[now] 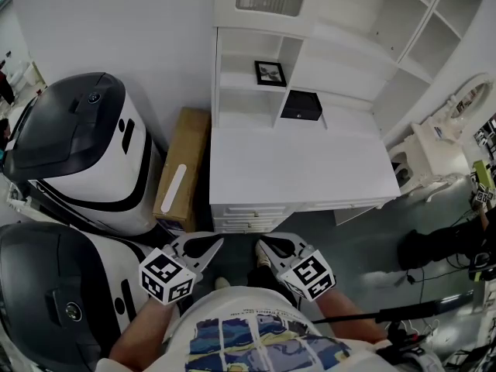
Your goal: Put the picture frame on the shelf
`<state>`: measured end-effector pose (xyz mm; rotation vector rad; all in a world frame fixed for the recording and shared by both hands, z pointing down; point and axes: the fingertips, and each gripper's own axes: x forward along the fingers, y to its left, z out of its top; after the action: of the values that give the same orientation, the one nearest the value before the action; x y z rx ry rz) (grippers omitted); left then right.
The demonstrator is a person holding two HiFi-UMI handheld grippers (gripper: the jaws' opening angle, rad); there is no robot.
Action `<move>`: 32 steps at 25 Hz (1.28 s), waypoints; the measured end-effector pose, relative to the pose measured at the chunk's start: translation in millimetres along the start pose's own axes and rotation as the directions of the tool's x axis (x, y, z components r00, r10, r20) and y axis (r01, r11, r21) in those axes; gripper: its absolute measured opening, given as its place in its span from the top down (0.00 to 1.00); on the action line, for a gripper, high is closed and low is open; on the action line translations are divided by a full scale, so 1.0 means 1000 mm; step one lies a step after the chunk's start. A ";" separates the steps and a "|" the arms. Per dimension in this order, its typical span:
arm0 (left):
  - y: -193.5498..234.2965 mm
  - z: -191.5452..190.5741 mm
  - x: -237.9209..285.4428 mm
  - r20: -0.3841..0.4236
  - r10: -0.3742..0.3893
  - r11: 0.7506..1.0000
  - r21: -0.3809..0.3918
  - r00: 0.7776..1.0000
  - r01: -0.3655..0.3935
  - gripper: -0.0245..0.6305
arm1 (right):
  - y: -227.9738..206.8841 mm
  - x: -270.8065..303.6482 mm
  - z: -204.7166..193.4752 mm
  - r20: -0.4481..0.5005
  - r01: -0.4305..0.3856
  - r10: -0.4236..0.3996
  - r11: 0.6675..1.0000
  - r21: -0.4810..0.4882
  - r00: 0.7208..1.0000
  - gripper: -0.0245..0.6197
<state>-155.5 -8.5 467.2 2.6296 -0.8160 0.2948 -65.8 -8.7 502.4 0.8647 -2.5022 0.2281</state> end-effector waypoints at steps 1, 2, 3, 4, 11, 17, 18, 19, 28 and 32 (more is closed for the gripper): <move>0.000 0.000 0.000 0.000 0.000 1.000 -0.001 1.000 0.000 0.94 | 0.000 0.001 0.001 -0.001 -0.002 0.002 1.000 -0.002 1.000 0.92; 0.000 0.000 0.000 -0.001 0.000 1.000 -0.002 1.000 0.000 0.94 | 0.000 0.001 0.001 -0.001 -0.005 0.005 1.000 -0.004 1.000 0.92; 0.000 0.001 0.001 -0.002 0.000 1.000 -0.003 1.000 0.000 0.94 | -0.001 0.001 0.002 -0.002 -0.006 0.006 1.000 -0.005 1.000 0.92; -0.001 0.001 0.001 -0.003 -0.001 1.000 -0.004 1.000 0.001 0.94 | -0.001 0.002 0.003 -0.002 -0.007 0.007 1.000 -0.006 1.000 0.92; 0.001 0.004 0.002 -0.010 -0.005 1.000 -0.011 1.000 0.004 0.94 | -0.002 0.006 0.012 -0.003 -0.021 0.021 1.000 -0.001 1.000 0.92; 0.006 0.004 0.000 -0.013 0.001 1.000 -0.008 1.000 -0.002 0.94 | 0.001 0.010 0.016 -0.001 -0.030 0.030 1.000 0.002 1.000 0.92; 0.006 0.004 0.000 -0.013 0.002 1.000 -0.007 1.000 -0.002 0.94 | 0.001 0.011 0.015 0.000 -0.031 0.031 1.000 0.002 1.000 0.92; 0.006 0.003 0.000 -0.014 0.000 1.000 -0.006 1.000 0.000 0.94 | 0.001 0.011 0.015 0.000 -0.031 0.031 1.000 0.003 1.000 0.92; 0.014 0.002 0.007 -0.021 -0.011 1.000 -0.008 1.000 0.010 0.94 | -0.005 0.017 0.012 -0.004 -0.027 0.027 1.000 0.010 1.000 0.92; 0.015 0.004 0.013 -0.024 -0.011 1.000 -0.014 1.000 0.010 0.94 | -0.009 0.017 0.011 -0.007 -0.032 0.032 0.999 0.014 0.999 0.92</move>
<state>-153.2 -28.0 472.1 2.6113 -0.7936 0.3162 -76.4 -28.5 501.1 0.8286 -2.5119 0.2592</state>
